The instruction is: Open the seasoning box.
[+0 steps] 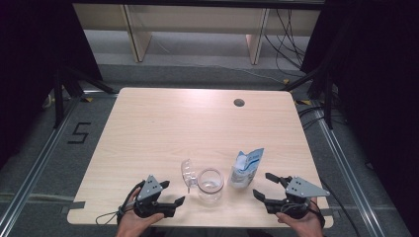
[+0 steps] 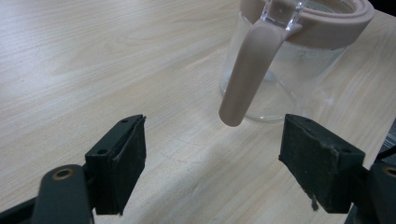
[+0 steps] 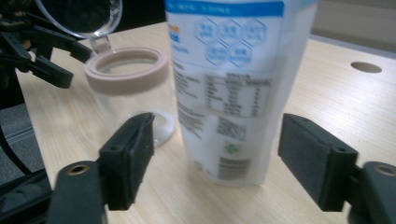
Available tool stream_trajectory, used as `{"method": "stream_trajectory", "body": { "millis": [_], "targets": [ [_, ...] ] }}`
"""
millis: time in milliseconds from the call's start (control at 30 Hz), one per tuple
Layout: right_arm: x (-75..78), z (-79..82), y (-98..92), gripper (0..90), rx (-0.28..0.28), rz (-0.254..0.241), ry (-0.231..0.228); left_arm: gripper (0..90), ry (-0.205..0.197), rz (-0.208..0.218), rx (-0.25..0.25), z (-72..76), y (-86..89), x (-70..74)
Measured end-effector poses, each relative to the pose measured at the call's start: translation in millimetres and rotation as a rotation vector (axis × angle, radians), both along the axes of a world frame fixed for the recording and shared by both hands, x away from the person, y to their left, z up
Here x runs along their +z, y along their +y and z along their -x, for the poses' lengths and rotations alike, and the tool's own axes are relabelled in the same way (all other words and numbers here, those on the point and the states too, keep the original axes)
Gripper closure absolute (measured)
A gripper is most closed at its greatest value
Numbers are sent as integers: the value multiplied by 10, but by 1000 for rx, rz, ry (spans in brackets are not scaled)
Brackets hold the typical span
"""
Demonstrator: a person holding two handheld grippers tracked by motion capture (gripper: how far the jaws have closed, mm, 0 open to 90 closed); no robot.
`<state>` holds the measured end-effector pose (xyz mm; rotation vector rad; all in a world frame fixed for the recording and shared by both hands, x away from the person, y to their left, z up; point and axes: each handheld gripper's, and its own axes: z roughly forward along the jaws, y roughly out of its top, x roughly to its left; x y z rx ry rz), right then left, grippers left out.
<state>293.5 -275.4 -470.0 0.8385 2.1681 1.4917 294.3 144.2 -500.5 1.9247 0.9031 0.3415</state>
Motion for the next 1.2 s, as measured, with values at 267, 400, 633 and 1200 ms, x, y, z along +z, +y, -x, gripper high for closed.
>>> {"method": "stream_trajectory", "body": {
  "millis": [267,400,633,1200],
  "targets": [
    [-141,-260,-34,173,19,22,3,222,10,14,4,0,-14,-13],
    [-174,-350,-10,169,51,16,-23,222,-3,-1,-2,1,-9,-7],
    [-227,-493,62,159,75,25,-24,223,-6,0,-6,3,-17,-3],
    [-266,-614,191,222,163,22,-52,223,-7,5,-9,1,-18,-6]
  ]
}}
